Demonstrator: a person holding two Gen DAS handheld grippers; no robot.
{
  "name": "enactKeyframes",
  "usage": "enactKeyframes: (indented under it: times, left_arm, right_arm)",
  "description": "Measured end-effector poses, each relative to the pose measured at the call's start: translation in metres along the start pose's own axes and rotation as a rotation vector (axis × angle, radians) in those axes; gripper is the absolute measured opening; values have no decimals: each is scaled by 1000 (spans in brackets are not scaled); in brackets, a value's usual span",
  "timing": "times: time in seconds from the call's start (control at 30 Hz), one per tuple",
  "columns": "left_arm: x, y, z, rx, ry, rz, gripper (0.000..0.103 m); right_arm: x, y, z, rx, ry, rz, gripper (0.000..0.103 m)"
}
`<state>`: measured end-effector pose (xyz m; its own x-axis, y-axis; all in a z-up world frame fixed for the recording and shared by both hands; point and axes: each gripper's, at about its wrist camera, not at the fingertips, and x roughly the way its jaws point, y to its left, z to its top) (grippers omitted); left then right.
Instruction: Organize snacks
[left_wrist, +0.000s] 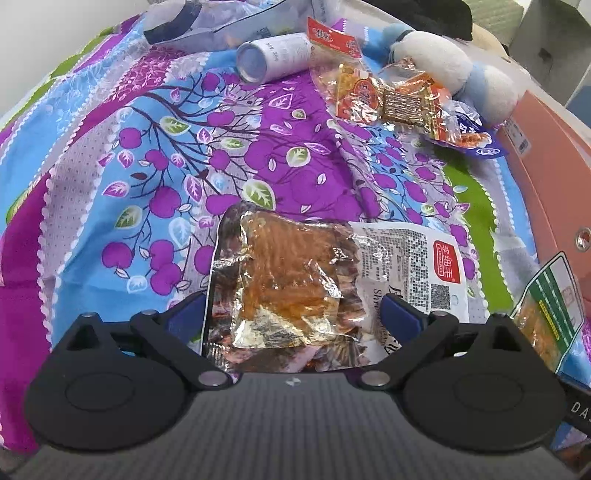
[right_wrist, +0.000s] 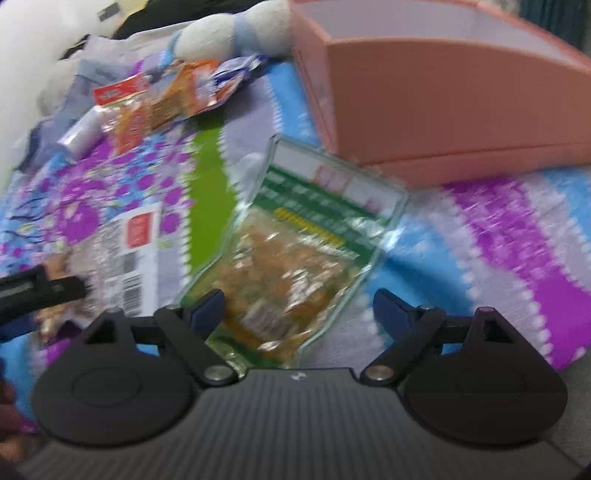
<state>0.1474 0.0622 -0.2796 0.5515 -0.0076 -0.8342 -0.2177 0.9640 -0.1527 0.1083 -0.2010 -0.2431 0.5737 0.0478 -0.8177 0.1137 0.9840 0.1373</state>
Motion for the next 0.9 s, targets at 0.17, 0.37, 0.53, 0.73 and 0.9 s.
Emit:
enactKeyframes:
  times: [0.17,0.37,0.53,0.73,0.9]
  left_arm:
    - [-1,0,-3,22,-22,-12,96]
    - [-9,-5,-3,79,-36,-59,75]
    - [-19,-11,-3,94,-54,-87,51]
    - [-30,-9,-3,58,-62,-138,38]
    - [-47,-9,-3,43,-89,-157,37]
  right_arm:
    - [3,9,-3,-58,-21,15,89]
    - [-2,24,-4,-150,-37,29,63]
    - [-9,26,2,-189,-61,38,37]
    - [-16,21,6,-164,-62,57,34]
    - [-32,15,10,-149,-93,80,33]
